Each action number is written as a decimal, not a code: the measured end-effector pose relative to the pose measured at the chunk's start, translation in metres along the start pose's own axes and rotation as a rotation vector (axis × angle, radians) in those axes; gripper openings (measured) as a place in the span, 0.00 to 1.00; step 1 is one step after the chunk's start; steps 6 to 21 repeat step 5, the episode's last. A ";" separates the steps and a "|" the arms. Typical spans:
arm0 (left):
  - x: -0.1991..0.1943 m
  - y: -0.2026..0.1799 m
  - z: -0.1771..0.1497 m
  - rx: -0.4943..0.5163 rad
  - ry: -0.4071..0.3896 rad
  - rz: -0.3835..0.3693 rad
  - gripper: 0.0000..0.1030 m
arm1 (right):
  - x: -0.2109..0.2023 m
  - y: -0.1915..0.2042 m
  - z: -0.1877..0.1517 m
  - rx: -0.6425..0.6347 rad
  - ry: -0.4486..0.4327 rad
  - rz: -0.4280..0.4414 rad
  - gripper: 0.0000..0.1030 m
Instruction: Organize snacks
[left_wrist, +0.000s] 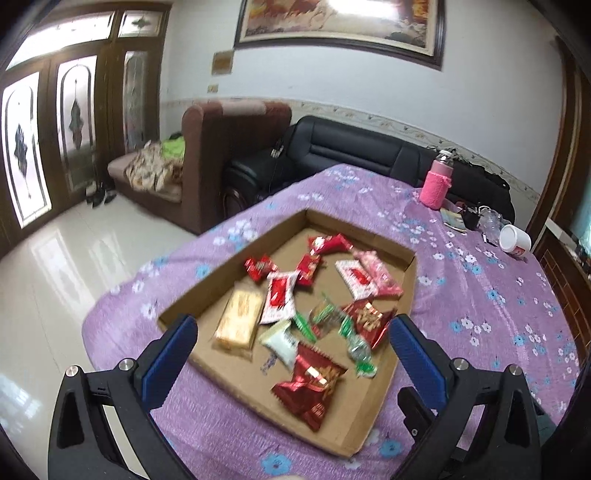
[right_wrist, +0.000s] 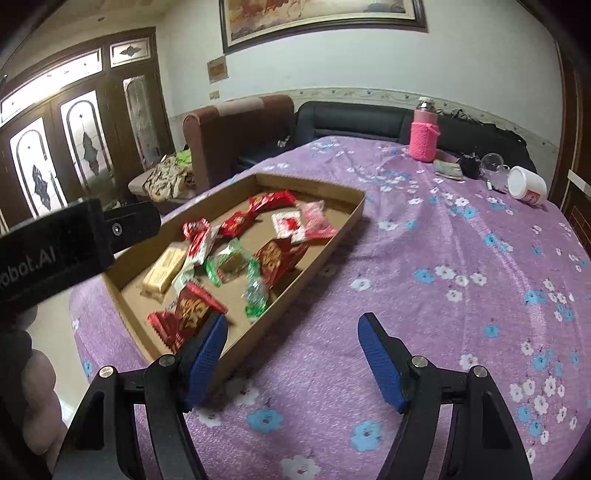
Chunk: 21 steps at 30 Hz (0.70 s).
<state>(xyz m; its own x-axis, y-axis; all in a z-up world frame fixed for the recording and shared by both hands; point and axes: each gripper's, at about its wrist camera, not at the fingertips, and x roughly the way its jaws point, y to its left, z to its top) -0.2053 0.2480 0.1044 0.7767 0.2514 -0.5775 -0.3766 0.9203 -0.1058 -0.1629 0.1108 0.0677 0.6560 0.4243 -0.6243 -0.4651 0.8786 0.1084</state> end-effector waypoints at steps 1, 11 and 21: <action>-0.001 -0.004 0.002 0.013 -0.009 -0.001 1.00 | -0.002 -0.002 0.001 0.005 -0.005 0.002 0.75; 0.002 -0.015 0.007 0.021 0.001 0.003 1.00 | -0.006 -0.020 0.005 0.032 -0.017 0.000 0.81; 0.002 -0.015 0.007 0.021 0.001 0.003 1.00 | -0.006 -0.020 0.005 0.032 -0.017 0.000 0.81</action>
